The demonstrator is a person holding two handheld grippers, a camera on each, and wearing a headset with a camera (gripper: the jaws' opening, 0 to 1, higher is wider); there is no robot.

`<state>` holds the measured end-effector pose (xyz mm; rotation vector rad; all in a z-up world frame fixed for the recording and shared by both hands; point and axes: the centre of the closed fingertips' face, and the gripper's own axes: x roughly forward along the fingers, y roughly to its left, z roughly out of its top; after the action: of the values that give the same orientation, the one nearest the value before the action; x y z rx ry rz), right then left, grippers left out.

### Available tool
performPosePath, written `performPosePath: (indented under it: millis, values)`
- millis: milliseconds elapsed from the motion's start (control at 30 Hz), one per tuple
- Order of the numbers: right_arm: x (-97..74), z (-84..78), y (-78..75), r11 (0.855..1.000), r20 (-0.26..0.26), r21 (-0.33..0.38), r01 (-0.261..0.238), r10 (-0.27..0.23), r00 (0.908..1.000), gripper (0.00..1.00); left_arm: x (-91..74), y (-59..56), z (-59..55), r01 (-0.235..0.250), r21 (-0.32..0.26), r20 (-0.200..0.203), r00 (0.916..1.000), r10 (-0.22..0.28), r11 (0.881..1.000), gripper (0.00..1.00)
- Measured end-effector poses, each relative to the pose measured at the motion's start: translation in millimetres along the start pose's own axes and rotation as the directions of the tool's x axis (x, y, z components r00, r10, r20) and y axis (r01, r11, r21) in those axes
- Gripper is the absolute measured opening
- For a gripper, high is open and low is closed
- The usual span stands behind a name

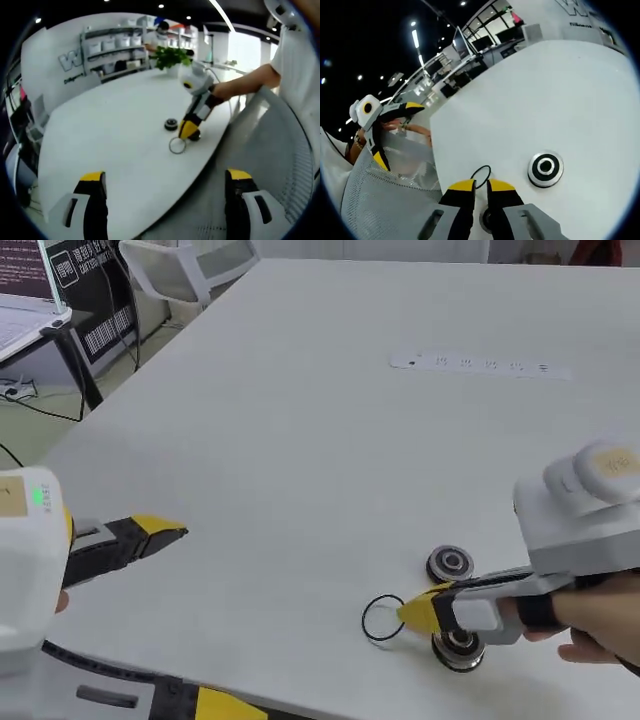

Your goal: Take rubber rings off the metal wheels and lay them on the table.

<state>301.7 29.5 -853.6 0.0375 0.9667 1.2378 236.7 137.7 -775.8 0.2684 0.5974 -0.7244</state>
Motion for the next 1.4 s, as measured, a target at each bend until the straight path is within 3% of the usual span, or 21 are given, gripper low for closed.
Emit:
performPosePath:
  millis: [200, 333, 600, 767, 1000, 1200, 1400]
  values:
    - [-6.0, -0.4, -10.6, 0.999, 0.012, -0.018, 0.035, -0.035, 0.9993, 0.13, -0.3, 0.2, -0.6, 0.000, -0.001, -0.004, 1.0000, 0.000, 1.000, 1.00]
    - [-10.8, 3.0, -11.0, 0.999, 0.038, 0.011, 0.033, -0.033, 0.9987, 0.14, 0.1, -0.7, -1.9, 0.007, -0.001, -0.013, 0.9999, -0.007, 1.000, 1.00]
    - [-29.0, 6.1, -16.9, 0.997, 0.080, -0.032, 0.065, -0.062, 0.9948, 0.14, -2.9, -0.6, -1.2, 0.015, 0.014, -0.023, 0.9996, -0.015, 1.000, 1.00]
    - [-41.9, 4.6, -11.2, 0.999, 0.124, -0.034, 0.038, -0.034, 0.9917, 0.15, -6.5, -5.2, 4.0, 0.044, 0.068, -0.045, 0.9981, -0.041, 0.997, 0.99]
    - [-59.3, -8.9, -11.2, 0.999, 0.180, -0.029, 0.032, -0.026, 0.9833, 0.16, -3.3, -11.4, 26.0, 0.083, 0.157, -0.051, 0.9958, -0.076, 0.984, 0.97]
    - [-66.8, -25.7, -16.3, 0.999, 0.216, 0.023, 0.045, -0.049, 0.9752, 0.17, 6.2, -19.6, 51.4, 0.125, 0.182, 0.008, 0.9916, -0.129, 0.975, 0.97]
    - [-66.2, -37.4, -16.1, 0.998, 0.221, 0.031, 0.059, -0.065, 0.9731, 0.18, 27.3, -28.1, 71.9, 0.166, 0.235, 0.027, 0.9838, -0.177, 0.958, 0.95]
